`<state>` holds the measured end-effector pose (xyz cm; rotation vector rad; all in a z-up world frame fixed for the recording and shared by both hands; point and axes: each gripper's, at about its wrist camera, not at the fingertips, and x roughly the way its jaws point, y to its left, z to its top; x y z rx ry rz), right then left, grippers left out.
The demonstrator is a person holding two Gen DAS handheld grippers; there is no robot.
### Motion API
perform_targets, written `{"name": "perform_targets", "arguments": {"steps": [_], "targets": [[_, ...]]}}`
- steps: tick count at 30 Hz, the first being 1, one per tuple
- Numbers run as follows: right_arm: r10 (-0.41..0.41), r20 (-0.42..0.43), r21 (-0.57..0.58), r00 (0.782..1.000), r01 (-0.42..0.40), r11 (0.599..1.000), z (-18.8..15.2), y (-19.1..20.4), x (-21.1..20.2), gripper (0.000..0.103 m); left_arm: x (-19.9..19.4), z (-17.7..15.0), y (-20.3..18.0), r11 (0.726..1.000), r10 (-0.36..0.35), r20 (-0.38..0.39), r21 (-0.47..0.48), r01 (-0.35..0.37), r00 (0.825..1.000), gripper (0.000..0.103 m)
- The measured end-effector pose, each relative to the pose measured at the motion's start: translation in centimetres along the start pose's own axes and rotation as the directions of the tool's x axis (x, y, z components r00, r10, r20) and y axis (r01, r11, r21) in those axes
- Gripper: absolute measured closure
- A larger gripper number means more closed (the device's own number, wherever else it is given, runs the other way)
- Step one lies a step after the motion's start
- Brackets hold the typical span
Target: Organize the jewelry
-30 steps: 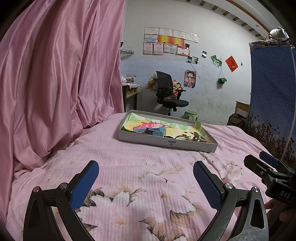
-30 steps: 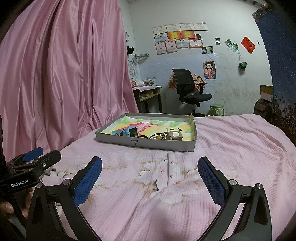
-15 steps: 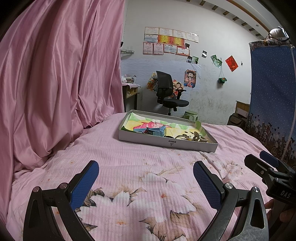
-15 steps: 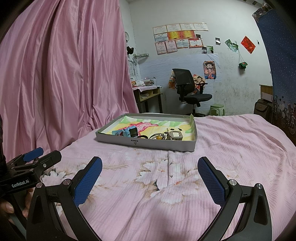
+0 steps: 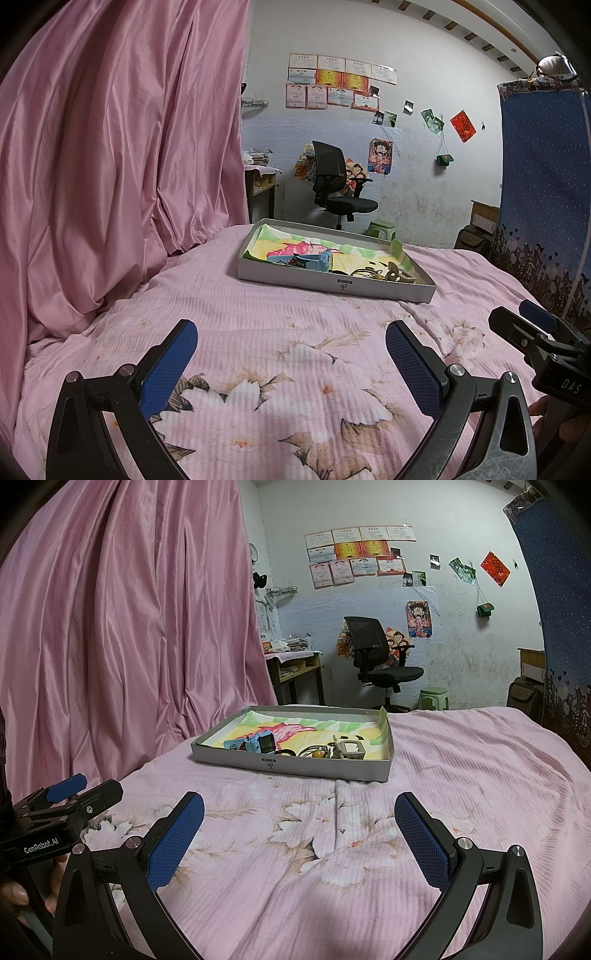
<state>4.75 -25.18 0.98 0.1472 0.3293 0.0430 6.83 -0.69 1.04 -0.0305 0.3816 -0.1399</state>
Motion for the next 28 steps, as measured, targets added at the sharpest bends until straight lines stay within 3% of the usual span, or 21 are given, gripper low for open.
{"name": "perform_targets", "arguments": {"steps": [28], "targets": [[0.0, -0.001, 0.001, 1.0, 0.0, 1.0, 0.06, 0.03, 0.01, 0.001, -0.06, -0.09, 0.11, 1.0, 0.01, -0.002, -0.002, -0.01, 1.0, 0.0]]}}
